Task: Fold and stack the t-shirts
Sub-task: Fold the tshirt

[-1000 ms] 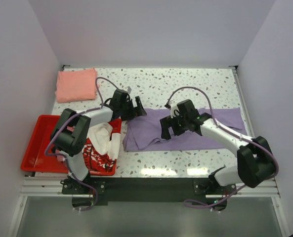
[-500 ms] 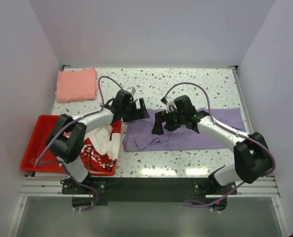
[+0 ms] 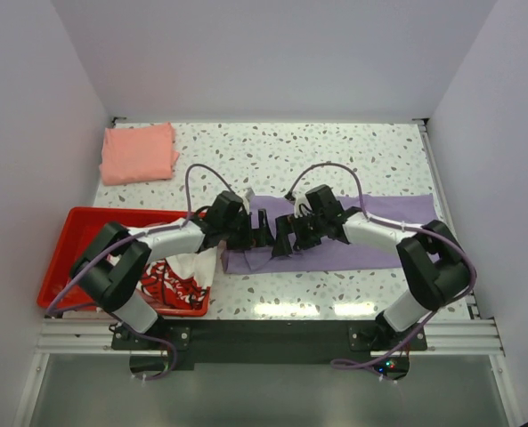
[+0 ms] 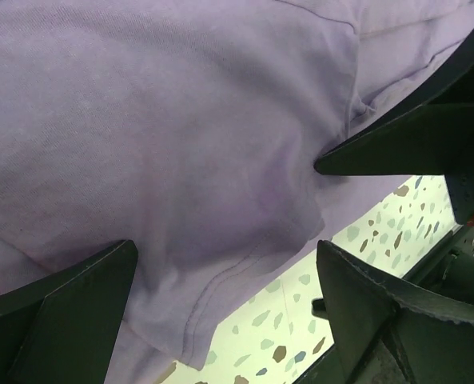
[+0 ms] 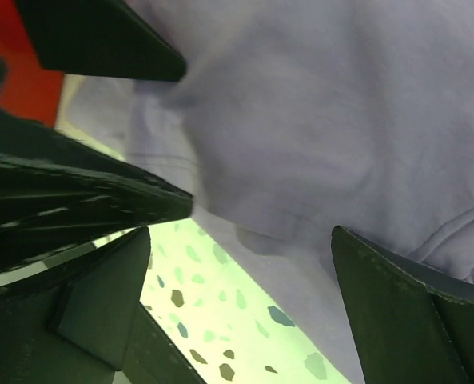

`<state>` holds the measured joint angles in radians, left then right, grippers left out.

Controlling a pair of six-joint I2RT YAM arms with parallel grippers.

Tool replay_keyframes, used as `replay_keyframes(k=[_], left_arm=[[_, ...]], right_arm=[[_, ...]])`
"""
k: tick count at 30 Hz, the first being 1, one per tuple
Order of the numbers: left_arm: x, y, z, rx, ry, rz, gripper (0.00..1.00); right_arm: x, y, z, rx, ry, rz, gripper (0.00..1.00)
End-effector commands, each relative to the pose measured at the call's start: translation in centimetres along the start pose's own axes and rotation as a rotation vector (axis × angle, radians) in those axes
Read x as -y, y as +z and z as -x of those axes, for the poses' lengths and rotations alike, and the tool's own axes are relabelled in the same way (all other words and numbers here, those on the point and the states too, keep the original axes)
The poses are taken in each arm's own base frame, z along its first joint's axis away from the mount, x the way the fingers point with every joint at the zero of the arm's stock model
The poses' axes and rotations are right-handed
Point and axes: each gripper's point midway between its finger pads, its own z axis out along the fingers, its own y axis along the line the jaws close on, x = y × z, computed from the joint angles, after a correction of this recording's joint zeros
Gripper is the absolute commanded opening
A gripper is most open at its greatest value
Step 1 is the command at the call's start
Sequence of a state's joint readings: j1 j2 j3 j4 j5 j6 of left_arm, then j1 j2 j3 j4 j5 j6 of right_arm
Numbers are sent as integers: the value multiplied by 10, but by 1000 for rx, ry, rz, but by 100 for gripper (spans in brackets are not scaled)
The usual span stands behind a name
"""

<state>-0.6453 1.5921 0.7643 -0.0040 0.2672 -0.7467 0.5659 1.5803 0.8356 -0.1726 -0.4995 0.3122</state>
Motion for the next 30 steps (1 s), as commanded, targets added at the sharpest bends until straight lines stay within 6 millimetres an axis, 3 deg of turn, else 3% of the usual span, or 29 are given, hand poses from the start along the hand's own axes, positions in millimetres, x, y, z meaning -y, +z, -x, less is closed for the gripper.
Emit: replay_keyframes(k=[1,7,12,15,19,22,25,29,30], left_arm=[[-5,0,-3,-1,-10,32,100],[-24,-10,4,46,-7,148,100],[-31,-14,9,57,6,206,100],[-25,-15,15,75,14,189,100],[-4,-20,35,105,50,139,100],[13,-27,50,142,77,107,100],[26,-34,67,180,96,91,100],[35,-30,74,188,100,62,100],[31,-22,70,165,91,68,100]], right_arm=[[14,8,-5,-4,-21,-45,99],[37,7,-12,-24,15,-170,99],[38,-3,-17,-24,7,-198,99],[28,-9,-11,-7,13,-172,99],[6,-26,12,60,-11,-124,99],[0,-53,38,149,-18,-193,99],[20,-86,60,248,5,-371,99],[74,-133,75,370,168,-691,99],[95,-149,78,401,229,-758,99]])
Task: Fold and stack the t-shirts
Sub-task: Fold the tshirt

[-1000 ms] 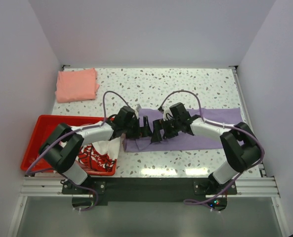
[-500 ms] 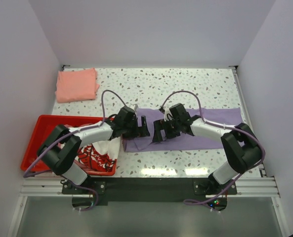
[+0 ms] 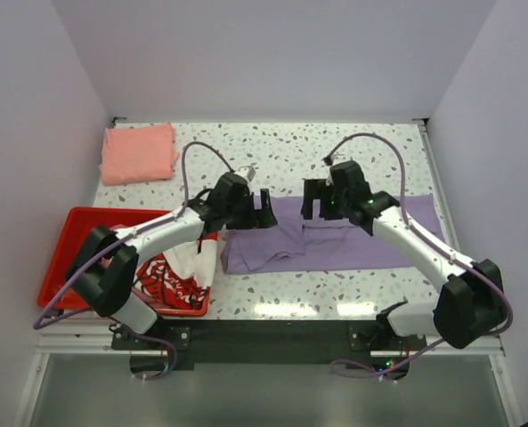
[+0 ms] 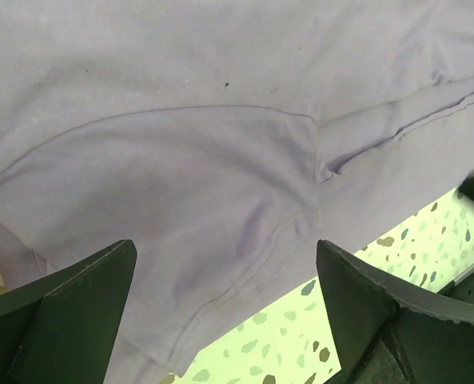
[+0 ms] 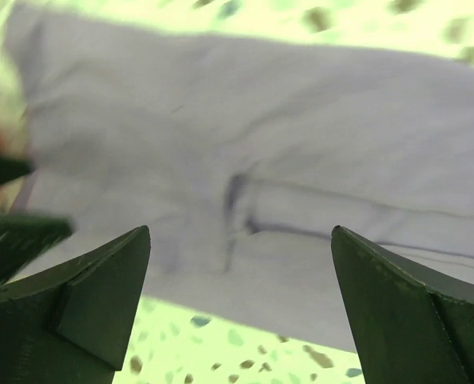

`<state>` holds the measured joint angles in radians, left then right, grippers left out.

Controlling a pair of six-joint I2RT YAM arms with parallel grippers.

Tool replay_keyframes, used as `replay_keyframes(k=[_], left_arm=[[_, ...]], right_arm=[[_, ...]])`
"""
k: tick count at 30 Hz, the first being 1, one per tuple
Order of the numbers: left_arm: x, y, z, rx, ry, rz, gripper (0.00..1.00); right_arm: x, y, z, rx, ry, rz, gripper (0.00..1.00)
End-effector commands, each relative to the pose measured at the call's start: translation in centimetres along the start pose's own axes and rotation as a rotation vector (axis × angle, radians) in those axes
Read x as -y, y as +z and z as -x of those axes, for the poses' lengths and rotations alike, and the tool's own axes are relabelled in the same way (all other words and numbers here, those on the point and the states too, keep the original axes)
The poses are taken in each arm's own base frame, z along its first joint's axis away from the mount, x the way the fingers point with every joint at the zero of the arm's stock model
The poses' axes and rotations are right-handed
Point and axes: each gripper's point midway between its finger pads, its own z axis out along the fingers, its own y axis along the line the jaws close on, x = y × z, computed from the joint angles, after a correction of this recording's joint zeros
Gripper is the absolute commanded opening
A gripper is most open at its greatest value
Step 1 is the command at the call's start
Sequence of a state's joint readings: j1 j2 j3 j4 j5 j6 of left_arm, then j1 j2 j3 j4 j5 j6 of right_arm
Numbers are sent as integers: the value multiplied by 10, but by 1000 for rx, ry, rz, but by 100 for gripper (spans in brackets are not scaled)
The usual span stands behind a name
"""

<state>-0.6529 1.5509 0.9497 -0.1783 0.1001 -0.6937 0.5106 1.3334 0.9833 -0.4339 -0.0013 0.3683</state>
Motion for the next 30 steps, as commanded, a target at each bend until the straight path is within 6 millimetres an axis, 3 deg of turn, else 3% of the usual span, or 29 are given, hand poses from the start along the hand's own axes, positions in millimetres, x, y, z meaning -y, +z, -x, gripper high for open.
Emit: replay_keyframes(k=[1,6,7,9,13,14,15,20,21,23,24,26,28,29,30], left_arm=[[12,5,14,16,15,-30,100],[6,32,-2,-45,-12,8,100],[7,35,-2,-51,-13,3,100],[0,46,-8,-74,-12,37,100],[-21,63,8,-47,-7,187,100],[-31,70,1,-78,-2,230,100],[-29,74,11,-59,3,240,100],[-39,99,19,-74,19,283,100],[-37,104,32,-55,14,277,100],[-51,117,29,-90,8,320,100],[-46,120,48,-67,1,311,100],[-55,133,50,-70,14,338,100],[-52,143,70,-31,13,327,100],[-61,156,66,-50,6,339,100],[-51,162,82,-34,-5,300,100]], right_arm=[[81,-16,21,67,172,-335,99],[141,-2,32,70,327,-367,99],[148,8,27,31,327,-383,99],[161,15,36,29,325,-406,99],[189,39,40,8,363,-487,99],[193,51,39,-23,362,-490,99],[195,57,35,-50,365,-497,99],[190,79,5,-156,395,-452,99],[188,80,1,-159,402,-445,99],[184,79,-17,-188,429,-430,99],[179,76,-20,-188,440,-411,99],[172,73,-44,-223,470,-391,99],[156,67,-67,-265,500,-326,99],[152,65,-73,-268,501,-316,99],[144,63,-82,-287,488,-308,99]])
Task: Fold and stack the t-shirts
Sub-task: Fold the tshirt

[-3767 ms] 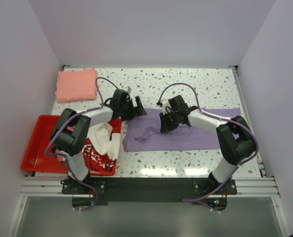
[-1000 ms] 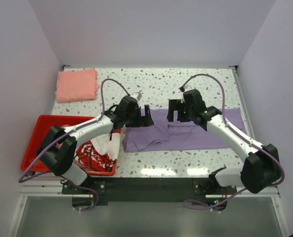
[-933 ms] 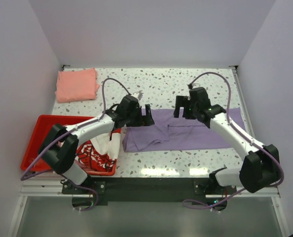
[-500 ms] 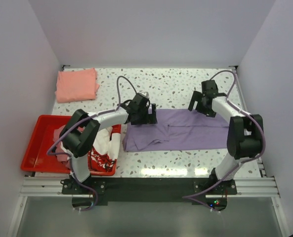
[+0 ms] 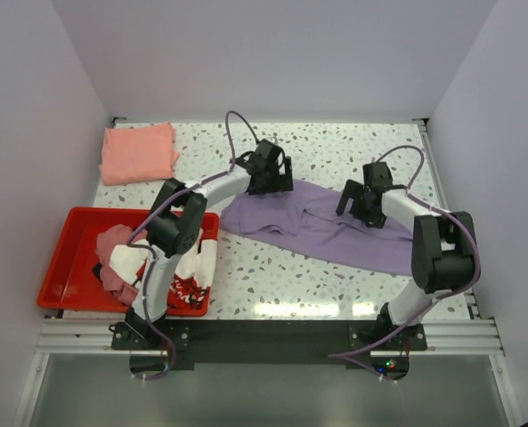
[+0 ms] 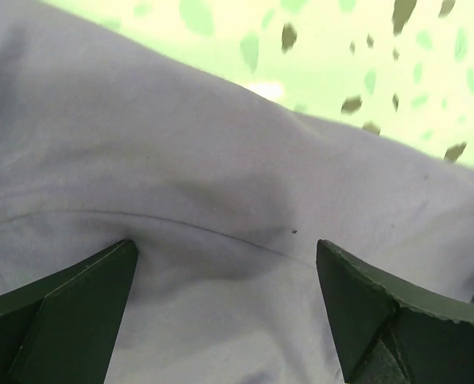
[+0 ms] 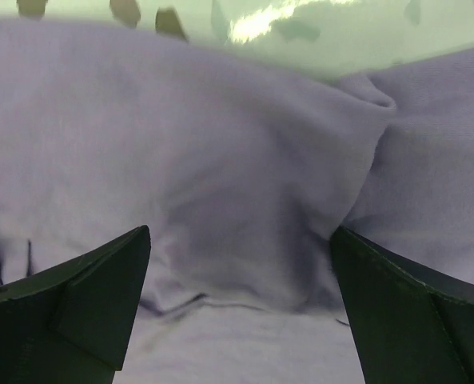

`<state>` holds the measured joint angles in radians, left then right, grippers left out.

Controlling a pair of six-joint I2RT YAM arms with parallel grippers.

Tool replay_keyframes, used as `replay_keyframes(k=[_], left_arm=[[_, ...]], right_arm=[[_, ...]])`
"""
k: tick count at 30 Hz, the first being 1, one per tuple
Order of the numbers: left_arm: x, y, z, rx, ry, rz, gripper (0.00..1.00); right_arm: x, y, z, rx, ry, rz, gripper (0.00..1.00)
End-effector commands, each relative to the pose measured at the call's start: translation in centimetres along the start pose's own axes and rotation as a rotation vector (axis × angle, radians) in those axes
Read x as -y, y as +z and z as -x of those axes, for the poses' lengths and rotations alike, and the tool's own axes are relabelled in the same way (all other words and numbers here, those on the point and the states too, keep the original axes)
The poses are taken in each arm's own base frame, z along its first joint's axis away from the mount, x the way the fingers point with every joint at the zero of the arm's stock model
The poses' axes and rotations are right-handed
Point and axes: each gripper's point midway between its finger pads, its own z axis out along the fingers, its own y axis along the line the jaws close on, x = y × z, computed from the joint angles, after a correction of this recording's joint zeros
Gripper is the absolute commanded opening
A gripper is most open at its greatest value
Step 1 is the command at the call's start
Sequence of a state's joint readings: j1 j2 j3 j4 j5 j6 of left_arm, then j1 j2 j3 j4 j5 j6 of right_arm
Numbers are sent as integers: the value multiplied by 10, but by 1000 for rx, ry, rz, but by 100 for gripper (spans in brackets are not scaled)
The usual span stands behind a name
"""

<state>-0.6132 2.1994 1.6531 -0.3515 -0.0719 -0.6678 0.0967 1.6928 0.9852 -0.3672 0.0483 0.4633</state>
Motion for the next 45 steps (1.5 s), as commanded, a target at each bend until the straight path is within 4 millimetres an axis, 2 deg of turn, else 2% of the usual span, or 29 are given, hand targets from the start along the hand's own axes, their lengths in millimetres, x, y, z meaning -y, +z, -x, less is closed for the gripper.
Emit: replay_keyframes(k=[1,2,3,4,5,6,7,8,10,12,15,18,21,22,24,25,28,31,32,34,35,37,38,39,40,42,43,44,45], left_arm=[[-30,38,0,-60,-13,67,100],[-37,50,-8,-95,-18,84,100],[-28,52,10,-64,-25,60,100],[-26,55,15,-56,-25,56,100],[-26,63,13,-58,-24,55,100],[-17,63,22,-44,-23,28,100],[-14,66,24,-43,-22,14,100],[-13,72,22,-48,-23,9,100],[-1,74,29,-38,-28,-39,100],[9,81,33,-27,-34,-86,100],[30,87,43,1,-57,-186,100],[57,92,55,39,-108,-312,100],[79,94,65,62,-160,-407,100],[89,91,75,97,-178,-456,100],[105,92,77,118,-188,-529,100],[117,85,86,155,-203,-590,100],[137,79,90,165,-218,-680,100],[154,54,110,210,-189,-729,100],[163,30,126,246,-171,-751,100],[166,5,144,298,-124,-746,100],[174,-30,160,340,-99,-765,100],[172,-62,175,397,-55,-748,100],[172,-95,182,427,-37,-751,100],[166,-110,185,461,-2,-729,100],[158,-139,184,483,9,-711,100],[141,-161,182,532,49,-644,100],[137,-205,189,590,56,-643,100],[112,-190,170,563,40,-550,100],[100,-196,162,564,46,-517,100]], right_arm=[[-8,-8,-65,-162,17,61,99],[-10,-12,-90,-205,-19,57,99],[-12,-14,-103,-226,-40,57,99],[-12,-21,-123,-257,-52,60,99],[-18,-25,-136,-276,-70,74,99],[-31,-32,-156,-299,-120,106,99],[-31,-35,-179,-338,-106,105,99],[-47,-43,-196,-344,-155,156,99],[-58,-52,-218,-384,-155,198,99],[-83,-70,-234,-407,-214,303,99],[-108,-93,-239,-387,-324,374,99],[-127,-110,-229,-349,-391,421,99],[-132,-118,-212,-294,-430,407,99],[-134,-121,-204,-266,-466,403,99],[-132,-123,-192,-220,-483,371,99],[-132,-125,-178,-165,-493,340,99],[-138,-133,-156,-92,-492,324,99],[-142,-143,-132,-23,-471,325,99],[-142,-145,-122,7,-459,321,99],[-146,-154,-107,46,-454,334,99],[-146,-155,-99,61,-442,332,99],[-150,-161,-85,92,-440,343,99],[-148,-161,-78,102,-427,337,99],[-148,-158,-73,105,-423,328,99],[-146,-158,-63,120,-408,322,99],[-148,-154,-53,128,-403,314,99],[-150,-152,-48,134,-411,311,99],[-150,-150,-43,140,-414,298,99],[-154,-144,-37,146,-436,278,99]])
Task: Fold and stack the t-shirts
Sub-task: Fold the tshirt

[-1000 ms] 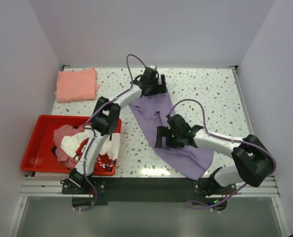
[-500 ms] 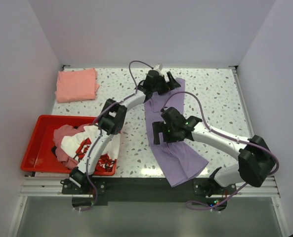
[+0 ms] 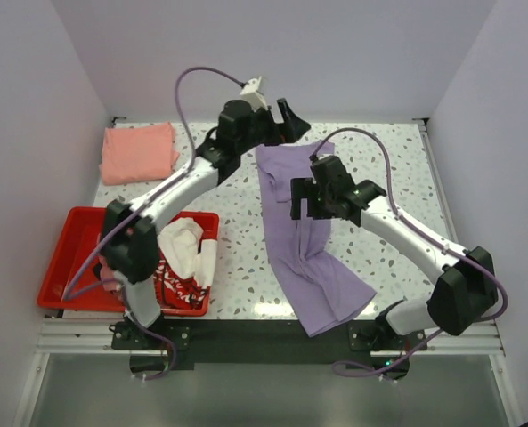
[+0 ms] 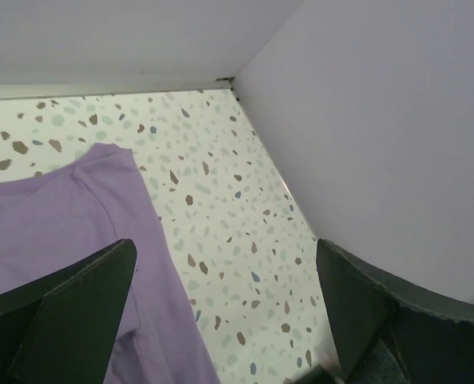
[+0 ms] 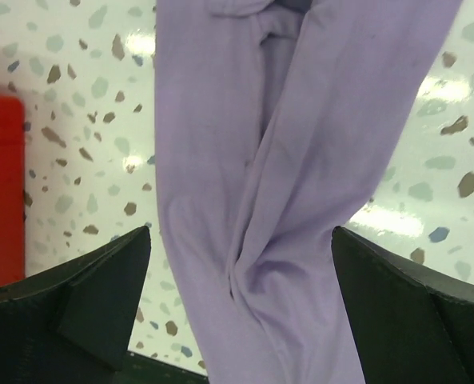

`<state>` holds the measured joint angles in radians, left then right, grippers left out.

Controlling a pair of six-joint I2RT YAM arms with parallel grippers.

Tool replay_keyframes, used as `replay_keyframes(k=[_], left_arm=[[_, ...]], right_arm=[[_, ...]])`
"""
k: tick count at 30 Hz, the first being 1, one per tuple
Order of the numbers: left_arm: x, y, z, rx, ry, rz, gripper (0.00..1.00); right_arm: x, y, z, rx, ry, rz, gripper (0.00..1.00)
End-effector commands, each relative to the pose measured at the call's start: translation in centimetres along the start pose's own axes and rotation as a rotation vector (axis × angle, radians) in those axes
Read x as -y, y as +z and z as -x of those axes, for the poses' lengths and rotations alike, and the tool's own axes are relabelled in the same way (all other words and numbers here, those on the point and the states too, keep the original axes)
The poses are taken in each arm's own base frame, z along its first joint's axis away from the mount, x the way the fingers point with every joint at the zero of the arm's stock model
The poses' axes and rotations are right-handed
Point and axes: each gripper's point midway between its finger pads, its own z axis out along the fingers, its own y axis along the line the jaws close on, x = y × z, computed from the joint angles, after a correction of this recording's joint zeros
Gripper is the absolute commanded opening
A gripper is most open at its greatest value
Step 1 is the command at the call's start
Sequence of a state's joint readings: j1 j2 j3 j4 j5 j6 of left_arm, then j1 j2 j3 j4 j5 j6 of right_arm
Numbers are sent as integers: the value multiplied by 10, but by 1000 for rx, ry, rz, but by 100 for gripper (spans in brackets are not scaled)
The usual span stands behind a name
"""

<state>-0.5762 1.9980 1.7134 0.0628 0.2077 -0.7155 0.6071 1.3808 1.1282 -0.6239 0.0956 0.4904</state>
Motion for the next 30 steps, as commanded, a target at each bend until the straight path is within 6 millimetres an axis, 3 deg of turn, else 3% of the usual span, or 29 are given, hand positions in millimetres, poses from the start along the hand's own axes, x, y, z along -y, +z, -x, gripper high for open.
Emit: replay_keyframes(k=[1,3,4,5,6,7,9,10,13,14,15,20,25,30], left_arm=[[3,-79,29,127,121,96,100],[-10,-106,13,114,112,144,100],[-1,-130,16,140,105,130,100],[-23,-138,-22,64,94,157,100],[-26,-148,-33,54,77,155,100],[-37,-165,-55,22,56,174,100],[-38,-185,-73,3,33,161,100],[-56,-193,-99,-44,15,198,100],[-71,-213,-134,-115,-34,226,100],[-70,-217,-144,-145,-48,211,100],[-68,-220,-149,-151,-69,197,100],[-67,-236,-168,-173,-68,158,100],[-74,-247,-185,-209,-76,173,100],[-77,-247,-189,-220,-74,181,100]], right_arm=[[4,11,30,41,-61,-55,99],[3,20,46,59,-77,-72,99],[6,35,45,28,-117,-93,99],[6,43,45,7,-140,-106,99],[2,46,59,20,-181,-103,99],[6,66,55,-7,-206,-132,99],[3,76,70,8,-243,-148,99],[8,93,67,-16,-259,-178,99],[8,110,79,2,-279,-204,99],[12,125,71,-34,-284,-223,99],[9,129,76,-35,-276,-224,99],[22,165,53,-108,-244,-269,99],[44,185,48,-133,-148,-325,99],[60,202,47,-145,-78,-351,99]])
